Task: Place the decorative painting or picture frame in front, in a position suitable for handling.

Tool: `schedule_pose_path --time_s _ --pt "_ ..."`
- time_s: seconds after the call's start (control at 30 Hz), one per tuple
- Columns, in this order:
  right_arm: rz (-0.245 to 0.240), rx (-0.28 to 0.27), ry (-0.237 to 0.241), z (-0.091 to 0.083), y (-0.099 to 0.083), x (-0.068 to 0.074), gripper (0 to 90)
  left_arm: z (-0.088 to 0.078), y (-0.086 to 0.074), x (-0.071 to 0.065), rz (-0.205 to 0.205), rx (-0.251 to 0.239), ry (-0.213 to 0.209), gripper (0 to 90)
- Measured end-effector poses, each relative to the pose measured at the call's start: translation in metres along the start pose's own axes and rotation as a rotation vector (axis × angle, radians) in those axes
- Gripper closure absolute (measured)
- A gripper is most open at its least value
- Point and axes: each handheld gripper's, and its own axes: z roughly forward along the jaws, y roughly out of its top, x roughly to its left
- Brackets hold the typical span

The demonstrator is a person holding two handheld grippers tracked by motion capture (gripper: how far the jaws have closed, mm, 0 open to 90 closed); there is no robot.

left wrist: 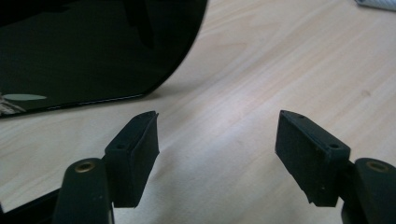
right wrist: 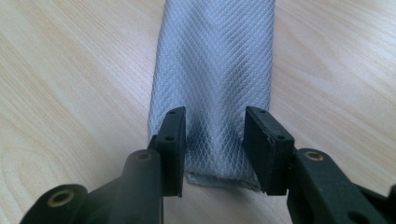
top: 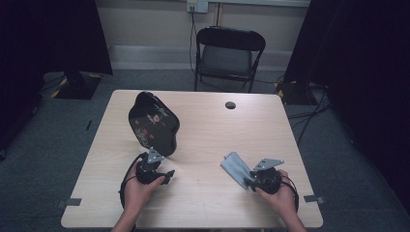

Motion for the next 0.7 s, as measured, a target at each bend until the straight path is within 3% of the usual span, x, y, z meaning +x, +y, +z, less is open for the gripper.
schedule_pose_path --time_s 0.13,0.2,0.53,0.57,0.63,0.7 --pt "0.003 0.000 -0.001 0.000 0.000 0.000 59.6 0.005 0.008 0.000 -0.007 -0.013 -0.002 29.7" --pt "0.002 0.000 0.000 0.000 0.000 0.000 59.6 0.011 0.022 -0.004 0.016 -0.025 0.003 29.7" --pt "0.003 -0.004 0.002 0.000 -0.001 0.000 59.5 0.038 0.058 -0.016 0.026 -0.052 0.005 29.1" --pt "0.007 -0.003 0.004 0.000 -0.001 0.000 59.5 0.041 0.061 -0.015 0.038 -0.046 0.012 27.9" --pt "0.007 -0.005 0.004 0.000 -0.001 0.000 59.5 0.050 0.068 -0.011 0.012 -0.050 0.005 27.7" --pt "0.005 -0.008 0.004 0.000 -0.001 0.000 59.4 0.055 0.074 -0.008 0.029 -0.036 0.010 28.0"
